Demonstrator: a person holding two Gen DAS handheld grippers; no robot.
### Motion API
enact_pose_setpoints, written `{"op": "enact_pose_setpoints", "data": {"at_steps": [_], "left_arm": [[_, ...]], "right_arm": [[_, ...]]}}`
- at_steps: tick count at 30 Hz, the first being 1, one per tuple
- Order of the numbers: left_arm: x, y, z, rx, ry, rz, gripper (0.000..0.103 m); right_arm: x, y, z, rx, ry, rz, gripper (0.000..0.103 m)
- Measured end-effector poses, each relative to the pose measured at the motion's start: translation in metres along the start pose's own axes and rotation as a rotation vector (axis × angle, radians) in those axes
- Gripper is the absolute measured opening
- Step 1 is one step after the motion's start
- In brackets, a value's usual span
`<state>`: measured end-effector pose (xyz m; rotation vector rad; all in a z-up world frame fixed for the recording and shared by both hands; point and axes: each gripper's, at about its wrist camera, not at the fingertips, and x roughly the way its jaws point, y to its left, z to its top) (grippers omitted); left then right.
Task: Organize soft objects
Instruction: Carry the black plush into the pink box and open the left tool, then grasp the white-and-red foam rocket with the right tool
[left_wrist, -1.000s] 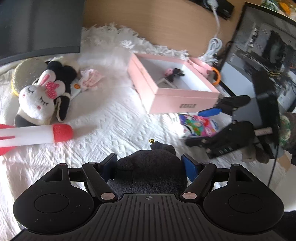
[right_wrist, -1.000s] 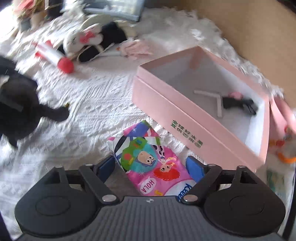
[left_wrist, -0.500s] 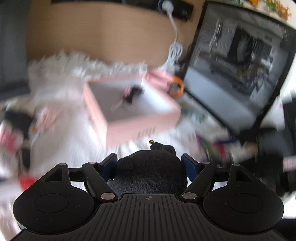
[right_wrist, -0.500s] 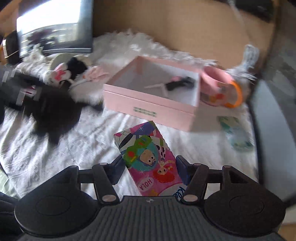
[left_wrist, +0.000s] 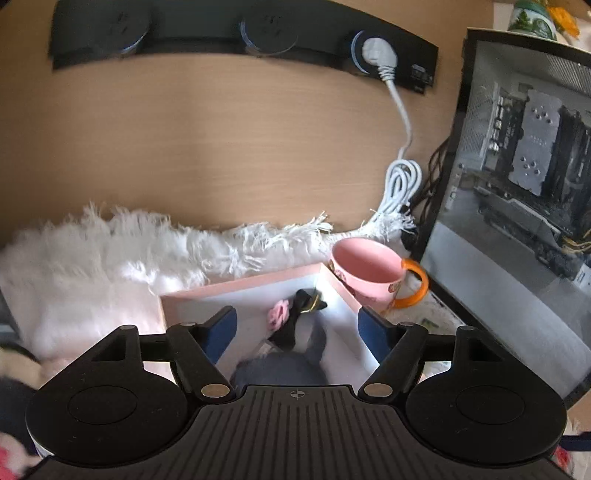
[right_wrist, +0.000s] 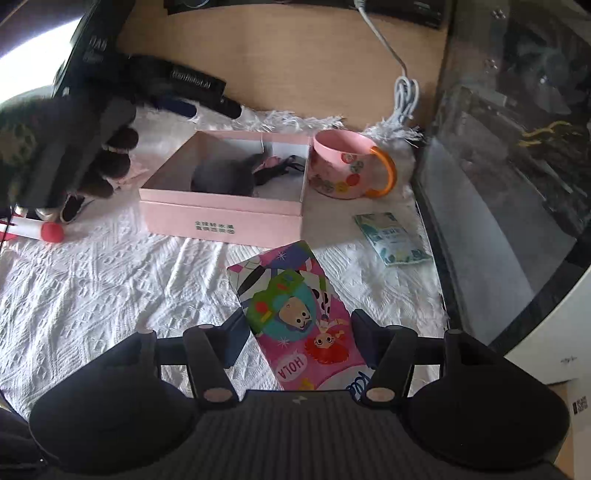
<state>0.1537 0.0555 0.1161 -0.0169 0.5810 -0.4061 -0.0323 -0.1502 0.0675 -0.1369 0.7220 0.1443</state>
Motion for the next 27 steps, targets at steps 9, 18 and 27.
{"op": "enact_pose_setpoints", "data": {"at_steps": [9,18,27], "left_arm": [[-0.064,0.049,-0.047,-0.207,-0.058,0.065,0.077],[-0.125,0.062,-0.125,-0.338,0.027,0.044,0.076],[-0.168,0.102,-0.172,-0.481,0.085,0.281,0.076]], "right_arm": [[0.013,-0.002,0.035,0.010,0.012,0.037,0.060],[0.078,0.022,0.189,0.239,0.040,0.251,0.062],[0.136,0.056,0.234,0.217,0.091,0.261,0.076]]}}
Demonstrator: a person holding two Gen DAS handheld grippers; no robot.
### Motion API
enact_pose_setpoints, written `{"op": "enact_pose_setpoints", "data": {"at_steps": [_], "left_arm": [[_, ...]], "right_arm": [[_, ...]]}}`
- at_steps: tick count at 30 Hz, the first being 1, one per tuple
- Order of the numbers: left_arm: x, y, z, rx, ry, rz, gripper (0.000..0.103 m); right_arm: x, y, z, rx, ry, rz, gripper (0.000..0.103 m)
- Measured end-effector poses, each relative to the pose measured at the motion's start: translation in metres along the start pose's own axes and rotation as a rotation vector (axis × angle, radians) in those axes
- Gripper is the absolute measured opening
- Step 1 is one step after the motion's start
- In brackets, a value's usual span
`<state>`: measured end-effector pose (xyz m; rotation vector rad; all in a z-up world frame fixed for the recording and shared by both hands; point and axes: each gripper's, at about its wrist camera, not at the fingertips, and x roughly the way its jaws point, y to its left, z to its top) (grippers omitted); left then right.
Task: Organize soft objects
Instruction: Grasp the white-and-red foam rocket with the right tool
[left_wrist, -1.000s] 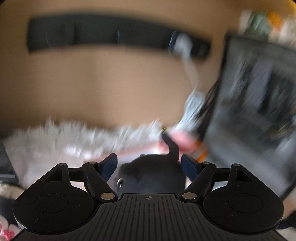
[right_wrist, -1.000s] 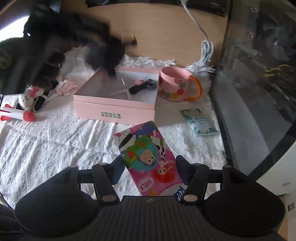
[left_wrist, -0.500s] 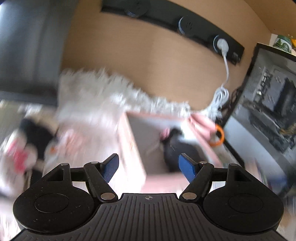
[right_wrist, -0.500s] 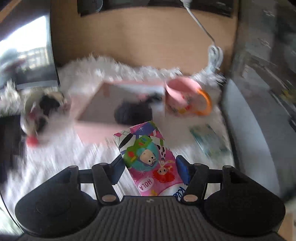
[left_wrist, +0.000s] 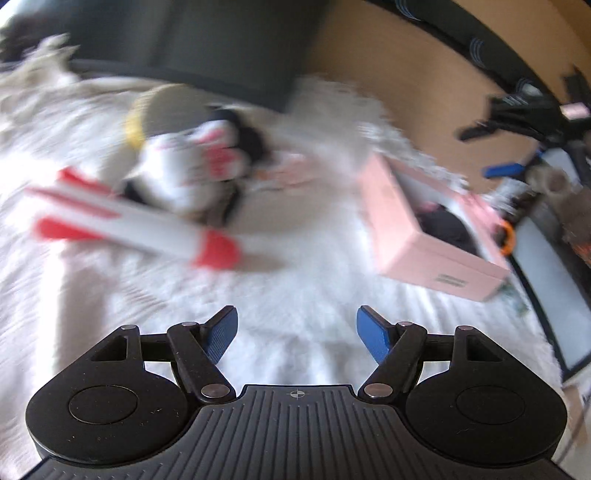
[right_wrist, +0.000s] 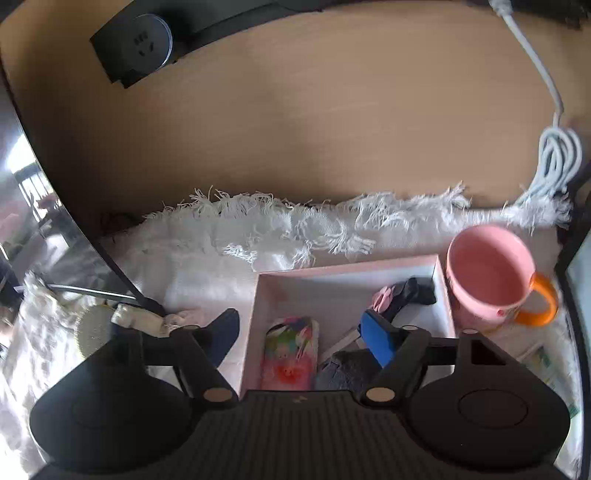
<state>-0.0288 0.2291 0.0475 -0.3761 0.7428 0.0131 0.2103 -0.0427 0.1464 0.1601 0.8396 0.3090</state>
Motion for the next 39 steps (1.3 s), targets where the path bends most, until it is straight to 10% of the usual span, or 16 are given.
{"op": "enact_pose_setpoints", "data": {"at_steps": [13,20,26,39], "left_arm": [[-0.051,0.071,-0.008,-0.203,-0.061,0.245,0.076],[-0.078,0.091,-0.026,-0.266,-0.068,0.314,0.076],[-0.098,0.108,-0.041,-0.295,-0.074,0.354,0.076],[-0.052,0.067,0.001,-0.084,-0.067,0.186,0.076]], "right_arm": [[0.035,0.154,-0.132,-0.732,-0.030,0.261,0.078],[0.050,0.246,-0.219,-1.189,-0.123,0.361,0.050],[0.079,0.275,-0.260,-1.406,-0.193,0.259,0.033],[-0.035,0.152,-0.209,-1.031,-0.110,0.137,0.027]]}}
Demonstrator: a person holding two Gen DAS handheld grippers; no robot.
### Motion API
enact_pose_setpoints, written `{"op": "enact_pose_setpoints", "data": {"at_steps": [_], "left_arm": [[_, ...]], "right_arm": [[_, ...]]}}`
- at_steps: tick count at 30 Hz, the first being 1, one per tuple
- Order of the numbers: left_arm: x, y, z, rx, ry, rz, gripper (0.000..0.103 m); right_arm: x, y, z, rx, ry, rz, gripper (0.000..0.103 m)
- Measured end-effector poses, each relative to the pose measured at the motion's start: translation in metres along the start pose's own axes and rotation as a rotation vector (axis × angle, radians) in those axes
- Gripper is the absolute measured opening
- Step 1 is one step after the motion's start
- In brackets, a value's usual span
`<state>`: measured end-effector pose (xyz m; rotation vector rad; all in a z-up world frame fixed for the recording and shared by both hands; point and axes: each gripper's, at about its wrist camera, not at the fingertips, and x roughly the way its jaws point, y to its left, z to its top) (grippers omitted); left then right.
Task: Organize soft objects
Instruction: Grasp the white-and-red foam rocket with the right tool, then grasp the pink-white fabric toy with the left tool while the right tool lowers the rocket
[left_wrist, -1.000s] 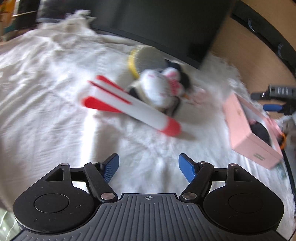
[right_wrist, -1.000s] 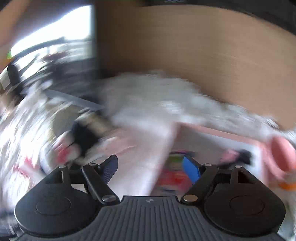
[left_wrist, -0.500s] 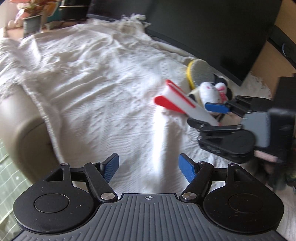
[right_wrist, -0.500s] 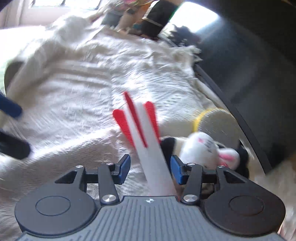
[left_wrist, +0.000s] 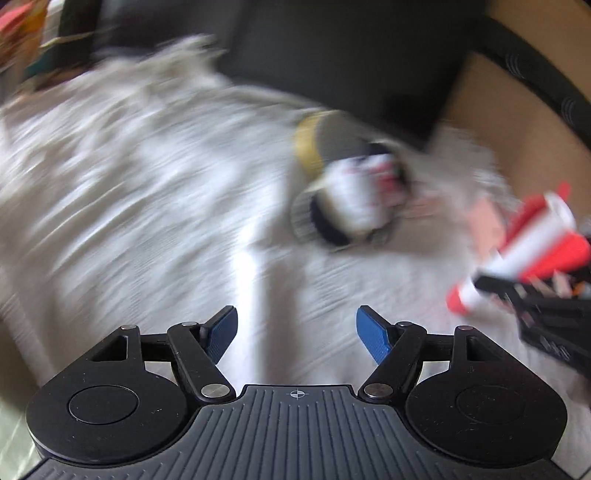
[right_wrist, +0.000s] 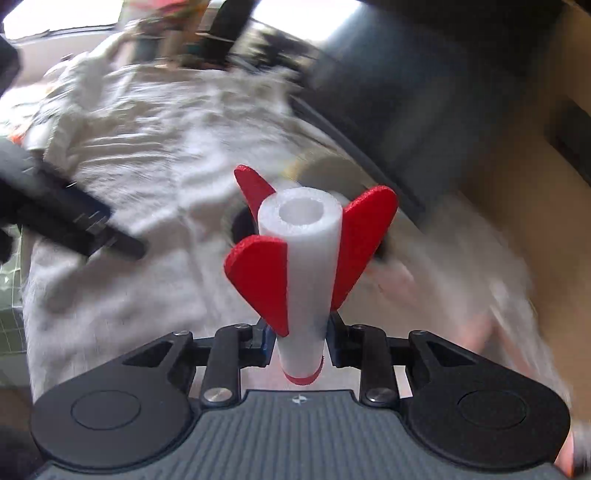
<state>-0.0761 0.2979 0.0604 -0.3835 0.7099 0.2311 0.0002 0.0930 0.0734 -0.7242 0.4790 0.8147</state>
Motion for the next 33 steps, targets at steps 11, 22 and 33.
{"op": "enact_pose_setpoints", "data": {"at_steps": [11,22,33], "left_arm": [[0.091,-0.124,0.053,0.298,-0.029,-0.196,0.076],[0.216,-0.185,0.113,0.442,-0.023,-0.024,0.074],[0.215,-0.167,0.084,0.441,0.034,-0.100,0.019]], "right_arm": [[-0.075,-0.079,-0.125,0.392,0.213,-0.250,0.027],[-0.103,-0.080,-0.174,0.518,0.273,-0.445,0.027],[-0.074,-0.074,-0.140,0.432,0.213,-0.396,0.032]]}}
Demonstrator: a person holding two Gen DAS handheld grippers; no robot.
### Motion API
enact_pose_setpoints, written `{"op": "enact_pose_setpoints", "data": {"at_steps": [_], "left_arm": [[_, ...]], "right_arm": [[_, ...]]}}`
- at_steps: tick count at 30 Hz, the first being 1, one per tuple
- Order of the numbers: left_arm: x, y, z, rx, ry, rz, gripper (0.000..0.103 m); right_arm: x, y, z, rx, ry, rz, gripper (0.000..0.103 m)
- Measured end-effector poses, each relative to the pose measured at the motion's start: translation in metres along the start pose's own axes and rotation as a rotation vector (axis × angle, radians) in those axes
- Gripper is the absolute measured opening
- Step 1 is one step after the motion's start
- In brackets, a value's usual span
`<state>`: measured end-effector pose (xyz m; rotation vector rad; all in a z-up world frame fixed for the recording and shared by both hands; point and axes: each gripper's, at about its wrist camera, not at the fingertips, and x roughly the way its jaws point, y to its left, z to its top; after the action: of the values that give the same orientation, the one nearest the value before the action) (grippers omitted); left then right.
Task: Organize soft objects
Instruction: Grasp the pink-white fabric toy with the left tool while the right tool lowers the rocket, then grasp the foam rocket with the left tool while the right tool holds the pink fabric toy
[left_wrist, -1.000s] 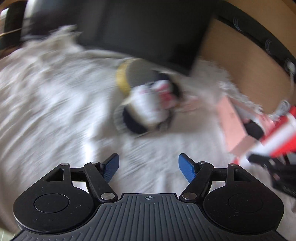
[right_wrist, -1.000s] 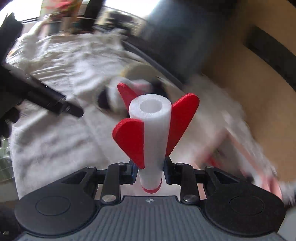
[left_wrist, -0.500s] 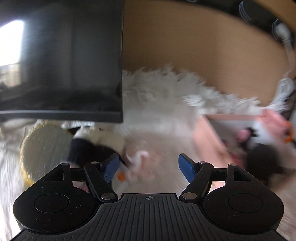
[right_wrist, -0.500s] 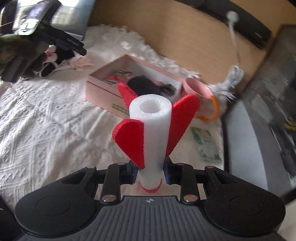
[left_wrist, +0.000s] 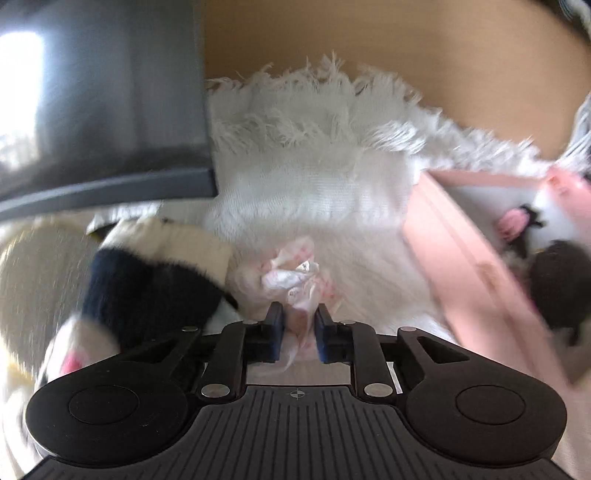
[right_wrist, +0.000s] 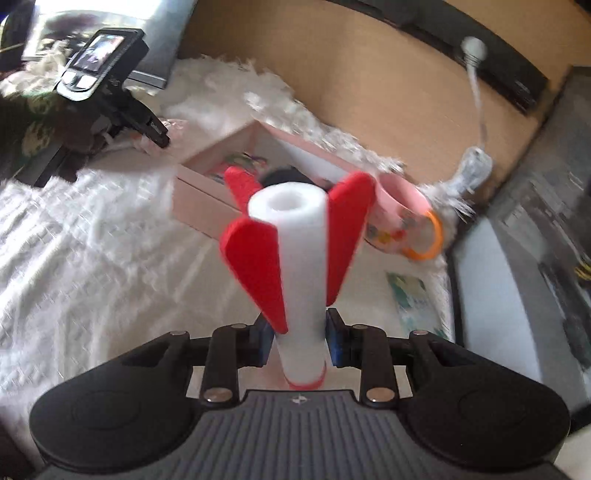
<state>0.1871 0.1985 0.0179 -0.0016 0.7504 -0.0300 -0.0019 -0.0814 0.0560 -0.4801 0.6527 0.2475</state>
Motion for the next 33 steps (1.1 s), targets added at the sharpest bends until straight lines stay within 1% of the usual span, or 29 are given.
{"op": "enact_pose_setpoints", "data": {"at_steps": [1,2,4,8,10,11,13,15,16,18,19,20,21,23,25,27,28,29,31,33], "left_arm": [[-0.009,0.003,-0.005,-0.012,-0.003,-0.017,0.019],[-0.019,0.005,-0.010,-0.020,-0.005,-0.032,0.019],[-0.041,0.007,-0.021,-0.043,-0.002,-0.072,0.018],[-0.088,0.007,-0.048,-0.084,0.005,-0.166,0.017],[-0.104,0.004,-0.060,-0.110,0.013,-0.205,0.017],[-0.112,0.003,-0.067,-0.120,0.018,-0.224,0.017],[-0.125,-0.006,-0.079,-0.116,0.030,-0.251,0.017],[-0.136,-0.012,-0.089,-0.098,0.045,-0.267,0.017],[-0.139,-0.015,-0.093,-0.088,0.053,-0.273,0.017],[-0.146,-0.020,-0.100,-0.064,0.064,-0.268,0.017],[-0.146,-0.022,-0.103,-0.057,0.070,-0.261,0.017],[-0.147,-0.021,-0.105,-0.059,0.075,-0.256,0.017],[-0.146,-0.019,-0.107,-0.072,0.079,-0.253,0.017],[-0.145,-0.014,-0.109,-0.108,0.077,-0.250,0.017],[-0.145,-0.005,-0.103,-0.147,0.050,-0.237,0.018],[-0.143,0.008,-0.088,-0.181,-0.002,-0.202,0.018],[-0.140,0.014,-0.078,-0.196,-0.029,-0.179,0.018],[-0.136,0.020,-0.066,-0.215,-0.055,-0.158,0.018],[-0.124,0.036,-0.044,-0.269,-0.087,-0.135,0.018],[-0.112,0.050,-0.025,-0.338,-0.086,-0.117,0.018]], "right_arm": [[0.003,0.002,0.004,0.000,-0.004,0.020,0.044],[0.004,0.005,0.008,0.000,-0.013,0.046,0.059],[0.005,0.009,0.012,-0.001,-0.038,0.094,0.070],[0.003,0.010,0.013,-0.012,-0.065,0.163,0.071],[0.001,0.002,0.010,0.013,-0.069,0.183,0.072],[0.001,-0.005,0.008,0.039,-0.070,0.188,0.074],[0.003,-0.021,0.005,0.099,-0.056,0.176,0.076],[0.014,-0.034,0.003,0.170,-0.012,0.130,0.076],[0.022,-0.041,0.002,0.202,0.013,0.103,0.075],[0.040,-0.049,0.000,0.247,0.075,0.057,0.057],[0.048,-0.050,-0.001,0.250,0.106,0.040,0.044],[0.053,-0.049,-0.002,0.248,0.121,0.030,0.043],[0.057,-0.048,-0.005,0.247,0.129,0.027,0.043],[0.059,-0.044,-0.011,0.252,0.153,0.052,0.043],[0.053,-0.040,-0.015,0.239,0.144,0.060,0.043],[0.047,-0.037,-0.015,0.213,0.131,0.065,0.045],[0.044,-0.035,-0.016,0.208,0.127,0.062,0.049],[0.039,-0.032,-0.017,0.204,0.118,0.056,0.057],[0.034,-0.030,-0.016,0.202,0.096,0.060,0.070],[0.022,-0.025,-0.015,0.200,0.057,0.079,0.070]]}}
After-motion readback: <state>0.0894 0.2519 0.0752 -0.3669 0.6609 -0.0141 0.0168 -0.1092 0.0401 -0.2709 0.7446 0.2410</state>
